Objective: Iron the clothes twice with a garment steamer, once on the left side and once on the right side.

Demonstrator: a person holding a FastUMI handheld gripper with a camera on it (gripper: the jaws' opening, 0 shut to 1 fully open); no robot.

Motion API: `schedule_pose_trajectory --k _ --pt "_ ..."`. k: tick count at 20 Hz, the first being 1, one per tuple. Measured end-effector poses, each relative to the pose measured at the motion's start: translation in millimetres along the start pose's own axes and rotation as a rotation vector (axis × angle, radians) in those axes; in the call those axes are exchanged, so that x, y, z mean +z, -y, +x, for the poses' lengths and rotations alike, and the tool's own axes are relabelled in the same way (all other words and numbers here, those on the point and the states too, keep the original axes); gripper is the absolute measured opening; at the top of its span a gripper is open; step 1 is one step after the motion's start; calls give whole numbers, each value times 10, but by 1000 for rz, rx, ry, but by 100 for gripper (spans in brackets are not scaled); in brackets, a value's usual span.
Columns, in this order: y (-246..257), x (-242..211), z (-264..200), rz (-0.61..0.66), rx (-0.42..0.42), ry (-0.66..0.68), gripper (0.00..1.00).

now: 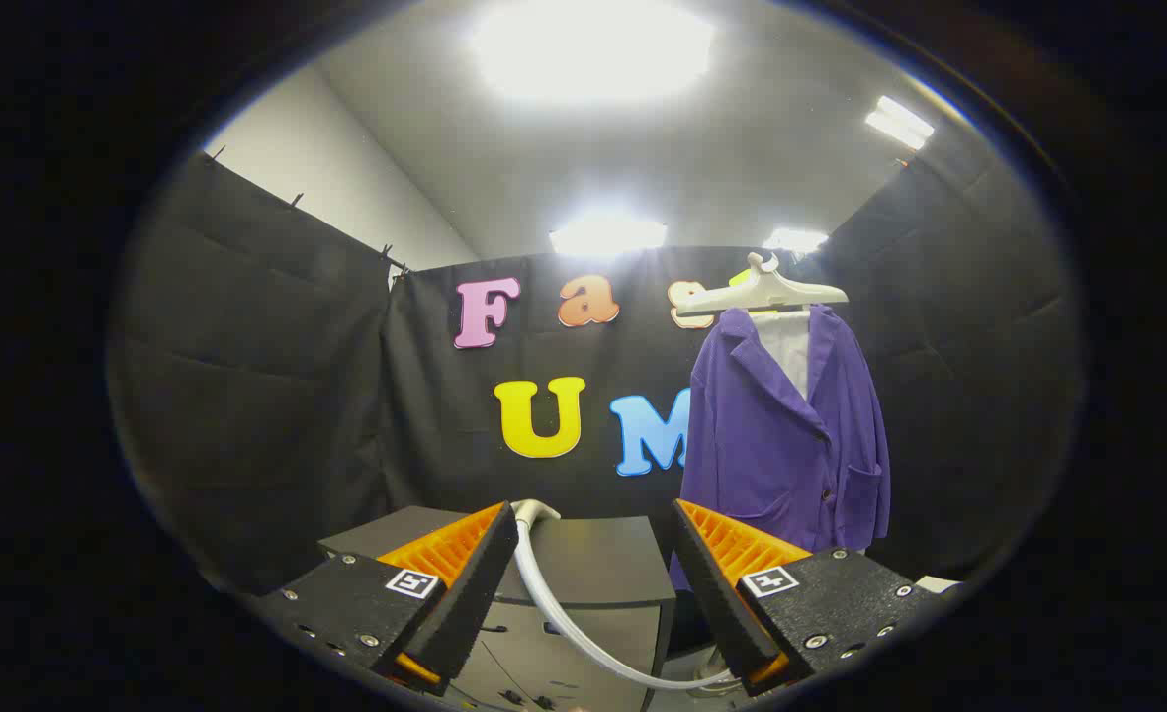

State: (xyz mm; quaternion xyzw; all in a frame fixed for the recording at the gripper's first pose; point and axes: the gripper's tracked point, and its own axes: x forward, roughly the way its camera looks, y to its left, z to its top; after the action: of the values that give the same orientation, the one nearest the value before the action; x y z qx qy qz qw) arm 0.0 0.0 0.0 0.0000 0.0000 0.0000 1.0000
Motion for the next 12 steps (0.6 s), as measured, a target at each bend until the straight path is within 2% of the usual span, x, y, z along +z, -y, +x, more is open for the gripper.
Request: schedule_pose_trajectory --k 4,12 --pt "-68 26 93 -39 3 23 95" --pt "-188 -254 181 -77 -24 -31 95"
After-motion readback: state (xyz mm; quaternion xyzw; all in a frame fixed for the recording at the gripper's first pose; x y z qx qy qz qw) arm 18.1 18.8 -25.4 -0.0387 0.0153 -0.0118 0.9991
